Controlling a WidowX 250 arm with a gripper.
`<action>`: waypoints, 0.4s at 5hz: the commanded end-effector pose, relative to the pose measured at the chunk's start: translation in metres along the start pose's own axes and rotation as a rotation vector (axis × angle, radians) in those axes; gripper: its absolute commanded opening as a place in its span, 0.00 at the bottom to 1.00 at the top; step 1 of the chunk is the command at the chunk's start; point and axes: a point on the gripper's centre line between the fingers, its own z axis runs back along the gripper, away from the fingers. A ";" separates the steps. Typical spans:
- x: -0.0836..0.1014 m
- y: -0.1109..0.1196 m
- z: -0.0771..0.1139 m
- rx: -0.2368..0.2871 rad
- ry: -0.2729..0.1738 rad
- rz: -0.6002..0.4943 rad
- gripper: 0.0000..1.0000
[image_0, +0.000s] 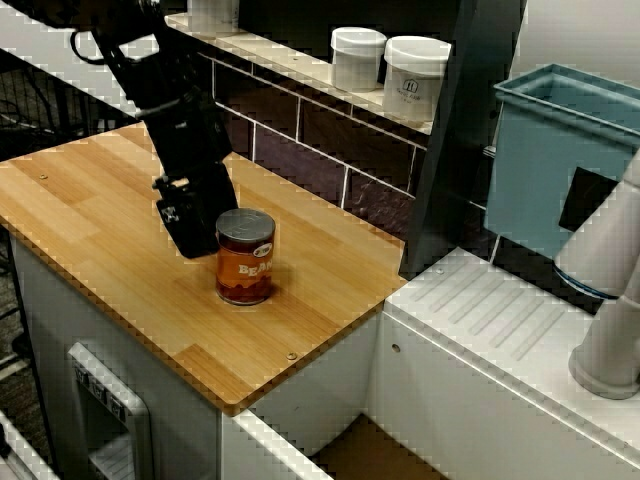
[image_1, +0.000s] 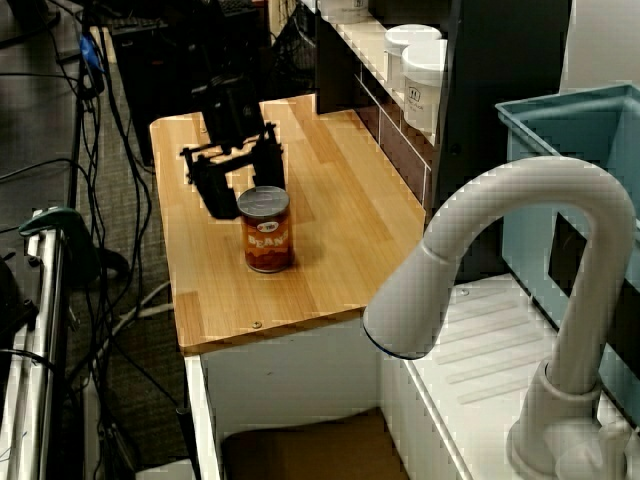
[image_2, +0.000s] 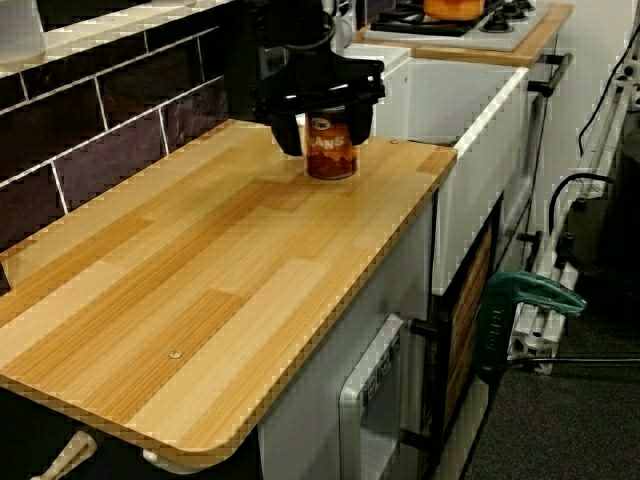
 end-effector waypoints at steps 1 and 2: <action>-0.015 0.017 0.035 0.041 -0.046 0.021 1.00; -0.006 0.019 0.045 0.020 -0.060 -0.022 1.00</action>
